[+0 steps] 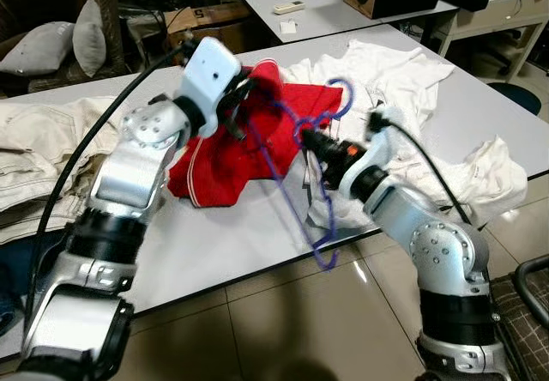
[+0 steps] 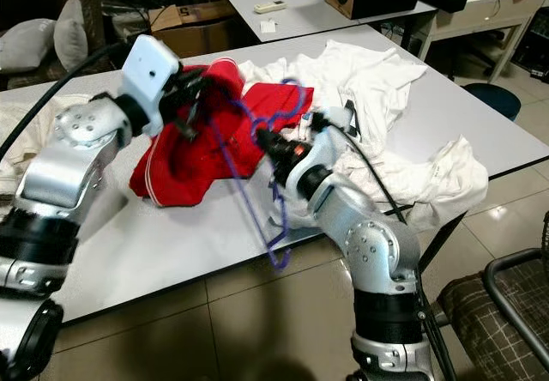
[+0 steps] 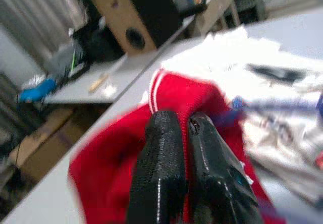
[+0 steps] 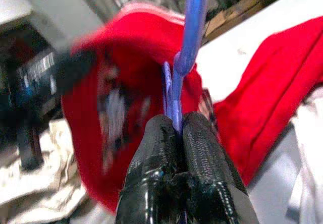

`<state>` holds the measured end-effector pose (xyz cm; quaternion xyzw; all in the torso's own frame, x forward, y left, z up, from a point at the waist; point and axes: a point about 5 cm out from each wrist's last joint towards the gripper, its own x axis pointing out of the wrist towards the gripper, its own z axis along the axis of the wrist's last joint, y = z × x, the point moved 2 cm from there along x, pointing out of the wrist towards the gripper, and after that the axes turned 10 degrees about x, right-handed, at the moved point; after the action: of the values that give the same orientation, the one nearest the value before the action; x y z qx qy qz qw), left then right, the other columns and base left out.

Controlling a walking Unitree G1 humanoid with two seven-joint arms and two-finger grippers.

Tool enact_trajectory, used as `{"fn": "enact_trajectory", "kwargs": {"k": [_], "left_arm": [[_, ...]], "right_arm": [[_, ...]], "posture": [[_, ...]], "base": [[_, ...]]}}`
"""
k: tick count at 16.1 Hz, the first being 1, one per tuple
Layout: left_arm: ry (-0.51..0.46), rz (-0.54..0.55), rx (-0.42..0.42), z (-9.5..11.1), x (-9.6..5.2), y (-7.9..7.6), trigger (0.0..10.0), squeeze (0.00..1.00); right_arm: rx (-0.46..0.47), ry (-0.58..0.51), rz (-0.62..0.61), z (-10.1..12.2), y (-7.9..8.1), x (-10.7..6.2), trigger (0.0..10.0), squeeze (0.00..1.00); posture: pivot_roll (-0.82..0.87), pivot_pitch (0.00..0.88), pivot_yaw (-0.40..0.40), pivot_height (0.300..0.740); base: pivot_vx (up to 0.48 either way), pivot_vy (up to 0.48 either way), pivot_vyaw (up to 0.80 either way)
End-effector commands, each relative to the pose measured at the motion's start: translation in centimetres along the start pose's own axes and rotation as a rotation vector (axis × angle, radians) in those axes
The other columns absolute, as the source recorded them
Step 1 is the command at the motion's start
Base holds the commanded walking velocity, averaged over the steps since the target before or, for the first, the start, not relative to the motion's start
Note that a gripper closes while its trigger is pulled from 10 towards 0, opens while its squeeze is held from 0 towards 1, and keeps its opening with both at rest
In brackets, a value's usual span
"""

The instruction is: Hang hanger

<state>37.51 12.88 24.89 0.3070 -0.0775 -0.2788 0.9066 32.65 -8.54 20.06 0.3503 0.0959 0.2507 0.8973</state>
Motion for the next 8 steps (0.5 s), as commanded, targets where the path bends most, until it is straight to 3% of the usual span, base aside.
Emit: {"fn": "enact_trajectory", "kwargs": {"k": [1, 2, 3, 5, 6, 7, 8], "left_arm": [[0.073, 0.019, 0.014, -1.2, -0.4, 0.3, 0.0, 0.00], [0.117, 0.036, 0.009, -2.1, -0.5, 0.2, 0.0, 0.00], [0.124, 0.034, 0.016, -2.1, -0.2, 0.0, 10.0, 0.00], [0.083, 0.004, -0.037, -1.4, 0.1, -0.7, 10.0, 0.00], [0.028, -0.038, -0.077, -0.6, 0.2, -1.4, 10.0, 0.32], [-0.007, -0.091, -0.105, -0.3, -0.1, -1.9, 10.0, 1.00], [-0.017, -0.129, -0.108, -0.3, -0.6, -2.3, 10.0, 1.00]], "right_arm": [[-0.006, -0.069, 0.013, 1.3, 0.5, 0.2, 10.0, 0.00], [0.006, -0.109, 0.030, 2.0, 0.9, 0.1, 10.0, 0.00], [0.019, -0.125, 0.052, 2.1, 1.3, 0.1, 10.0, 0.00], [0.029, -0.123, 0.059, 1.9, 1.5, 0.1, 10.0, 0.00], [0.037, -0.115, 0.048, 1.5, 1.2, 0.3, 10.0, 0.00], [0.056, -0.116, 0.030, 1.4, 0.8, 0.3, 10.0, 0.00], [0.075, -0.125, 0.017, 1.4, 0.5, 0.4, 10.0, 0.00]], "posture": [[0.05, 0.000, 0.062, 0.740], [0.05, 0.000, 0.065, 0.740], [0.05, 0.000, 0.067, 0.740], [0.05, 0.000, 0.071, 0.740], [0.05, 0.000, 0.076, 0.740], [0.05, 0.000, 0.080, 0.740], [0.05, 0.000, 0.080, 0.740]], "base": [[0.000, 0.000, 0.00], [0.000, 0.000, 0.00], [0.000, 0.000, 0.00], [0.000, 0.000, 0.00], [0.000, 0.000, 0.00], [0.000, 0.000, 0.00], [0.000, 0.000, 0.00]]}}
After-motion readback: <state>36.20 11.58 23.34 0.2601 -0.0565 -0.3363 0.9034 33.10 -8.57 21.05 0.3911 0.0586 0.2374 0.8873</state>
